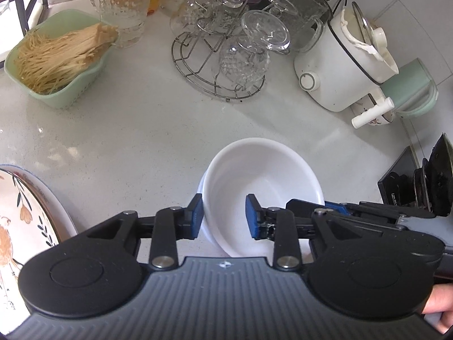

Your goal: Organize plates and bowls

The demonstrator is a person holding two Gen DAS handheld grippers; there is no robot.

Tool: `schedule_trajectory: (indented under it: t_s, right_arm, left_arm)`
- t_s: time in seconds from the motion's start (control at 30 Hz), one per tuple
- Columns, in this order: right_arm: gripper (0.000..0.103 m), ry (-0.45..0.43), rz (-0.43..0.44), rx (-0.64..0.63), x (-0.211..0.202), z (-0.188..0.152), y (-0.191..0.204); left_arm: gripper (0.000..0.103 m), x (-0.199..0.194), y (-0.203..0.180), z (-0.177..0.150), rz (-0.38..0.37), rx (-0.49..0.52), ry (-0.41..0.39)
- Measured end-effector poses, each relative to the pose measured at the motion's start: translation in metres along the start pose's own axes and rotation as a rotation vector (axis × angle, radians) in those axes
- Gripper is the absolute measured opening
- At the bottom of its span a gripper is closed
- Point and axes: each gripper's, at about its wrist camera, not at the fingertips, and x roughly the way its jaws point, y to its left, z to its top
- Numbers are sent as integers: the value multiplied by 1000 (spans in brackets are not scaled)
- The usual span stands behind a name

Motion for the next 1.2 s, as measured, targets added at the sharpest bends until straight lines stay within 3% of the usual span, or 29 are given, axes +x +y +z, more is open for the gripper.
schedule_trajectory:
  t_s: [0.23, 0.27, 0.33, 0.37, 0.53, 0.8, 0.93, 1.07, 1.13, 1.2]
  right_arm:
    - [18, -10, -3, 3, -3, 1, -2]
    - [21, -15, -1, 4, -4, 1, -2]
    - [40, -20, 11, 17, -4, 1, -5]
    - [41, -25, 14, 22, -5, 1, -6]
    - [39, -48, 16, 54, -6, 2, -11]
    - [39, 34, 47, 285, 20, -2, -43]
    - [39, 71, 41, 341, 30, -12, -44]
    - [39, 89, 99, 447, 38, -23, -50]
    - [28, 92, 120, 472, 42, -26, -51]
    - [24, 97, 109, 446, 43, -28, -47]
  left_arm:
    - [37, -3, 3, 1, -12, -35, -14]
    - [41, -4, 5, 0, -24, -57, -30]
    - [44, -5, 12, -1, -36, -108, -40]
    - [46, -6, 13, -2, -29, -117, -46]
    - [57, -5, 21, -4, 17, -132, -60]
    - [55, 17, 39, -18, -52, -195, -25]
    - [55, 27, 41, -24, -77, -225, -9]
    - [55, 35, 41, -25, -82, -231, -1]
    - [55, 38, 41, -26, -91, -239, -2]
    - [51, 41, 39, -26, -98, -232, 1]
